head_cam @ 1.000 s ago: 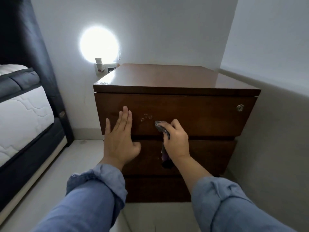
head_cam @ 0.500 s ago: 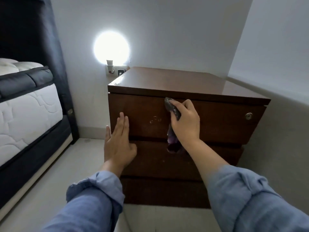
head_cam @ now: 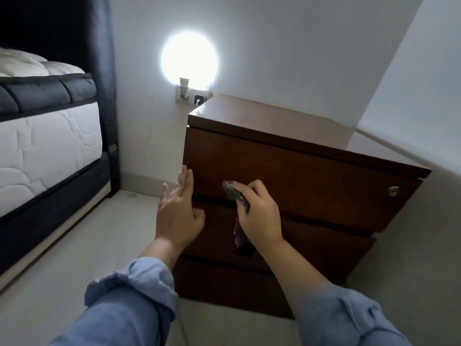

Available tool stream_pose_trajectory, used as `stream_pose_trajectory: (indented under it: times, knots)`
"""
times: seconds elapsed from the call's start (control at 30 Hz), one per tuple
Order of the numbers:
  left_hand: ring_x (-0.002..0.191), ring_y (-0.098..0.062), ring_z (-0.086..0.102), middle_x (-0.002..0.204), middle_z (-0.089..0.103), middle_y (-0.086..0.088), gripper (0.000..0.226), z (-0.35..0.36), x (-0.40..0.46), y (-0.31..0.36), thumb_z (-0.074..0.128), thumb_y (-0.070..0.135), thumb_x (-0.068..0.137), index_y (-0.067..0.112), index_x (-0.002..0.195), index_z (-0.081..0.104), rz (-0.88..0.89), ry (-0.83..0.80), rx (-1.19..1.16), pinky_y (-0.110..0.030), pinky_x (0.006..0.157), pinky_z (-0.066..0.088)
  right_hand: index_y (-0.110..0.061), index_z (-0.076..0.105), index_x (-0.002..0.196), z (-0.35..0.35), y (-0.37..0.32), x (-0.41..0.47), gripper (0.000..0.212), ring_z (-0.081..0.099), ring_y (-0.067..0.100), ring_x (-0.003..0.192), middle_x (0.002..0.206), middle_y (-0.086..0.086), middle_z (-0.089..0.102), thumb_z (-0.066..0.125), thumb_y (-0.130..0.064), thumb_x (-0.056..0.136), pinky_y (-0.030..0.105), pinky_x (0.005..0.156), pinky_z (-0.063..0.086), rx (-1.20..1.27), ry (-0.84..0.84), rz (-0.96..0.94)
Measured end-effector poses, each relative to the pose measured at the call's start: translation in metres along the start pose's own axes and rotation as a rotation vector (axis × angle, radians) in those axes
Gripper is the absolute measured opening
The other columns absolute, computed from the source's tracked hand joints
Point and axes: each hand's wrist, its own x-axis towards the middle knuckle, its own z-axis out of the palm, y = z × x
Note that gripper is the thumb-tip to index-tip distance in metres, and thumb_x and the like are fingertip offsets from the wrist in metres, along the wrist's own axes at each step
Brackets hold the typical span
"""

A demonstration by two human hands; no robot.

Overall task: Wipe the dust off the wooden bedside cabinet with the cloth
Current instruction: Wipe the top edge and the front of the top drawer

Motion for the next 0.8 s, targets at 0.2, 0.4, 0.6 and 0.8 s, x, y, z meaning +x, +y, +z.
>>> stream_pose_trajectory:
  times: [0.2,0.4,0.6,0.8]
  knots:
    - [0.141,-0.029,0.03,0.156,0.029,-0.006,0.078,0.002,-0.001,-0.007,0.058,0.015,0.086,0.018,0.152,0.016,-0.318,-0.081,-0.341,-0.039,0.113,0.03,-0.017,0.061,0.122,-0.031,-0.006,0.053,0.036,0.05,0.01,0.08,0.1,0.005,0.053,0.062,-0.012,0.086,0.019,0.069,0.046,0.001,0.22,0.107]
    - [0.129,-0.023,0.047,0.143,0.049,-0.002,0.065,0.006,0.003,-0.014,0.055,0.015,0.087,0.022,0.148,0.033,-0.483,-0.08,-0.634,-0.027,0.098,0.039,-0.018,0.061,0.117,0.021,-0.011,0.02,0.033,0.059,0.013,0.074,0.098,0.002,0.055,0.064,-0.012,0.085,0.026,0.066,0.056,-0.096,0.02,0.052]
    - [0.134,-0.024,0.041,0.149,0.042,-0.002,0.075,0.009,-0.004,-0.02,0.057,0.012,0.083,0.025,0.149,0.026,-0.477,-0.144,-0.543,-0.037,0.107,0.039,-0.022,0.053,0.127,0.031,-0.024,0.013,0.033,0.056,0.014,0.086,0.112,0.001,0.05,0.049,-0.02,0.095,0.028,0.076,0.054,-0.204,-0.289,0.056]
    - [0.135,-0.024,0.041,0.147,0.044,-0.005,0.068,0.001,-0.009,-0.022,0.056,0.014,0.084,0.022,0.148,0.032,-0.529,-0.166,-0.599,-0.04,0.106,0.04,-0.017,0.059,0.122,-0.01,-0.042,0.056,0.034,0.058,0.016,0.081,0.105,0.004,0.055,0.059,-0.015,0.088,0.029,0.071,0.056,-0.029,0.008,-0.051]
